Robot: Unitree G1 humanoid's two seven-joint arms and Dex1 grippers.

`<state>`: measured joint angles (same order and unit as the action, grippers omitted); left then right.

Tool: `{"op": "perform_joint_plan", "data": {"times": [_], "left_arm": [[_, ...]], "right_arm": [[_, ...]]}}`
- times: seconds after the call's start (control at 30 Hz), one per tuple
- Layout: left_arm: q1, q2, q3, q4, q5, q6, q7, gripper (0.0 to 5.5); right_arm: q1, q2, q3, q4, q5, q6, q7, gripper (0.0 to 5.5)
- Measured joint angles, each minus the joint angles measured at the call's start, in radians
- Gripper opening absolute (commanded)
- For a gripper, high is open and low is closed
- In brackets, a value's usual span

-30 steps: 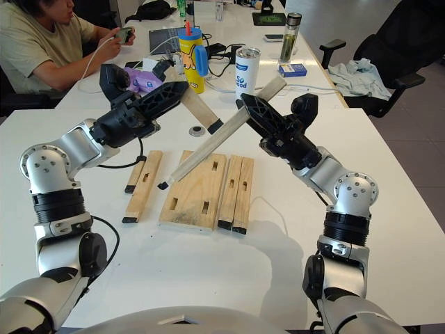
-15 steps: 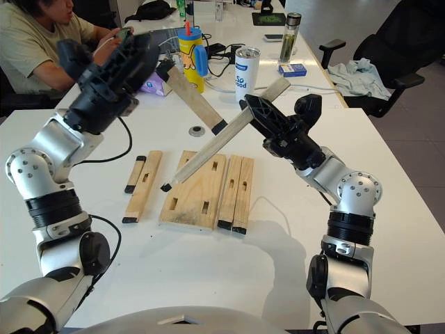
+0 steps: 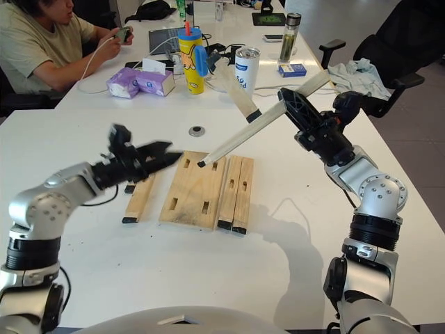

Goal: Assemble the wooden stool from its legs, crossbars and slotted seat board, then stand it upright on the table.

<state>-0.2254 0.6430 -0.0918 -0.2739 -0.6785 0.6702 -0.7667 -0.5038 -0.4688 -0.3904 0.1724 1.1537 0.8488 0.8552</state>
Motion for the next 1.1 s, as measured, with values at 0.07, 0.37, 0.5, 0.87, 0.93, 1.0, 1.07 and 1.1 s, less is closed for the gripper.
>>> {"op": "perform_joint_plan", "data": {"times": [0.07, 0.37, 0.5, 0.87, 0.93, 1.0, 1.07, 1.1], "left_arm": [[0.071, 0.057, -0.074, -0.025, 0.081, -0.067, -0.092, 3.59], [0.139, 0.148, -0.253, 0.002, 0.430, -0.361, -0.221, 3.59], [0.102, 0.094, -0.260, 0.075, 0.516, -0.449, -0.184, 3.59], [0.071, 0.070, -0.302, 0.160, 0.607, -0.504, -0.217, 3.59], [0.062, 0.070, -0.310, 0.167, 0.620, -0.506, -0.221, 3.59], [0.049, 0.070, -0.320, 0.175, 0.639, -0.507, -0.222, 3.59], [0.039, 0.071, -0.322, 0.184, 0.652, -0.506, -0.222, 3.59], [0.036, 0.071, -0.324, 0.186, 0.653, -0.505, -0.222, 3.59]], "right_arm": [[0.000, -0.010, 0.064, 0.012, -0.092, -0.050, 0.043, 2.05], [0.069, 0.028, 0.206, 0.031, -0.247, -0.133, 0.191, 2.05], [0.071, 0.034, 0.226, 0.015, -0.265, -0.137, 0.231, 2.05], [0.012, 0.042, 0.330, 0.085, -0.421, -0.267, 0.340, 2.05], [-0.013, 0.042, 0.351, 0.117, -0.451, -0.314, 0.378, 2.05], [-0.039, 0.042, 0.369, 0.149, -0.479, -0.359, 0.407, 2.05], [-0.056, 0.045, 0.388, 0.164, -0.503, -0.409, 0.429, 2.05], [-0.061, 0.047, 0.397, 0.162, -0.511, -0.424, 0.434, 2.05]]}}
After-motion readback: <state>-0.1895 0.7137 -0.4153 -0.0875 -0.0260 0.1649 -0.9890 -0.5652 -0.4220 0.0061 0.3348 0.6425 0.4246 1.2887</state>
